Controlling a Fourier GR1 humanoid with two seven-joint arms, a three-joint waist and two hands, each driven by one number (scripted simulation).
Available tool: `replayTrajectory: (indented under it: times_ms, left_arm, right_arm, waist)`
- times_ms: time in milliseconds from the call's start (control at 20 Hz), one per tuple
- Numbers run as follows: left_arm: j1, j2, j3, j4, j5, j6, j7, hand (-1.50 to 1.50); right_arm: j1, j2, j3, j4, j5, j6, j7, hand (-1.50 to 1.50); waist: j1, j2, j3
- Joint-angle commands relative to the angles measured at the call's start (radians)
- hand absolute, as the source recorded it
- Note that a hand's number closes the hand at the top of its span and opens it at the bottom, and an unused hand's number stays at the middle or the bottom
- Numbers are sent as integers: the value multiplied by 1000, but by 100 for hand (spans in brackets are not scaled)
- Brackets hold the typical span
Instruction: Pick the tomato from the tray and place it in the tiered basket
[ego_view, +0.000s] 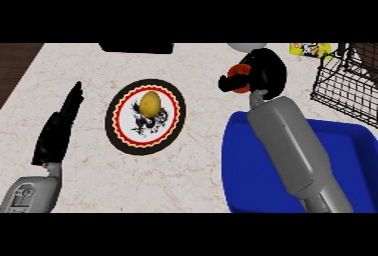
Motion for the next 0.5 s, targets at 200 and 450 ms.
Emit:
replayTrajectory:
  times_ms: [200,450]
  left_arm:
    - [16,6,9,-34,-6,1,38,0]
    - [37,7,30,-10,3,-10,0,0]
  right_arm:
    - [-211,-85,-34,31,168,-133,22,150]
    - [-324,-174,-57,97,236,-25,57,150]
  waist:
    - [-30,-12,0]
    - [-38,-11,0]
